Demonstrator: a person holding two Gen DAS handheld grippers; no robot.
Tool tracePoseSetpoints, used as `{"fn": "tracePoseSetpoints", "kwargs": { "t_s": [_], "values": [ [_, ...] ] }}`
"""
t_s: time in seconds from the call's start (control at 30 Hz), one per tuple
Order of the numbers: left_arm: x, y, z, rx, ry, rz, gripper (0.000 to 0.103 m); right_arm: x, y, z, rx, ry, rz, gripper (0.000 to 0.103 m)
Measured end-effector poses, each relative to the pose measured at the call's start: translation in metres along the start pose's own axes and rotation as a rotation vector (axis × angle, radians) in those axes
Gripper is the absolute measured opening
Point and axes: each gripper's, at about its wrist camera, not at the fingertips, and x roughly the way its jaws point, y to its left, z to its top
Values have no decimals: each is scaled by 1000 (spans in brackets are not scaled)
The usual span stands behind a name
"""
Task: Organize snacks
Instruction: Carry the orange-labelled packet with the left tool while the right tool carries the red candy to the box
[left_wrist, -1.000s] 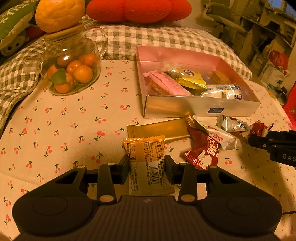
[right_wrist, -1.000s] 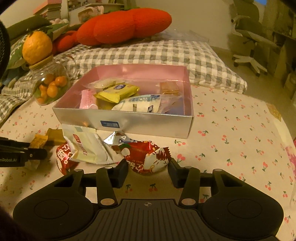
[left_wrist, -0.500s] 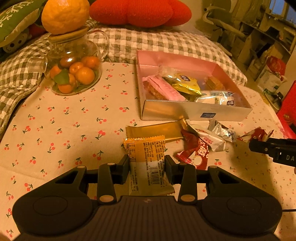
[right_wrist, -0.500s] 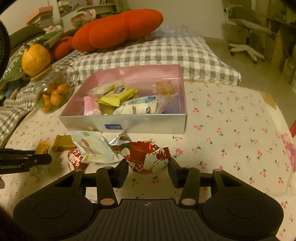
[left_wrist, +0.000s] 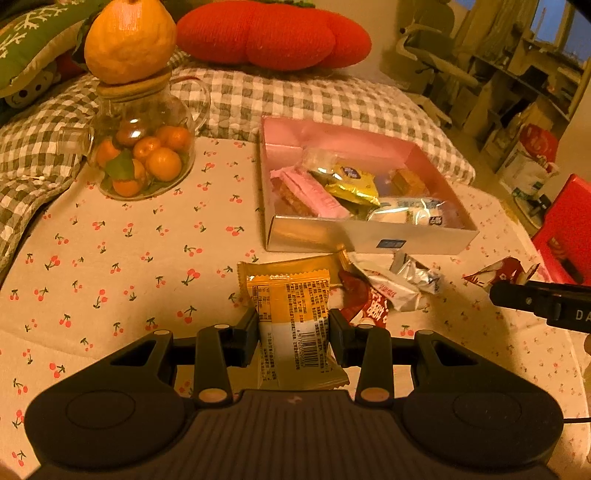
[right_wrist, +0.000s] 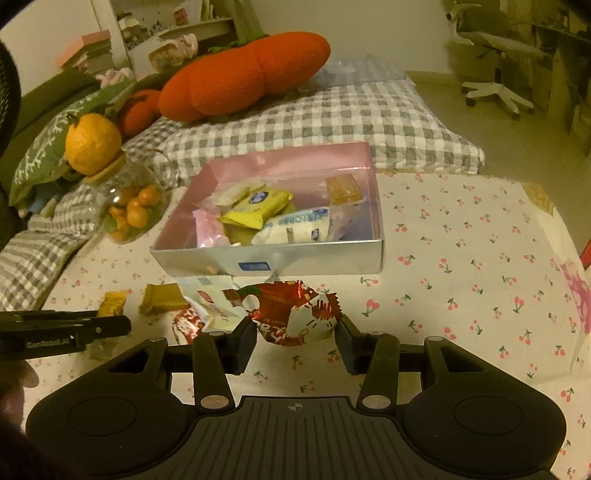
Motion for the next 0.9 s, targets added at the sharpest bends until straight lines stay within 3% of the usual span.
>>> {"fn": "tracePoseSetpoints", "kwargs": {
  "t_s": [0.57,0.9],
  "values": [
    [-10,-10,32,-51,-100,-34,36,2,2,31,83,-60,57,45],
    [7,-17,50,-81,-164,-44,36,19,-17,46,191,-101,70,46]
  ]
}}
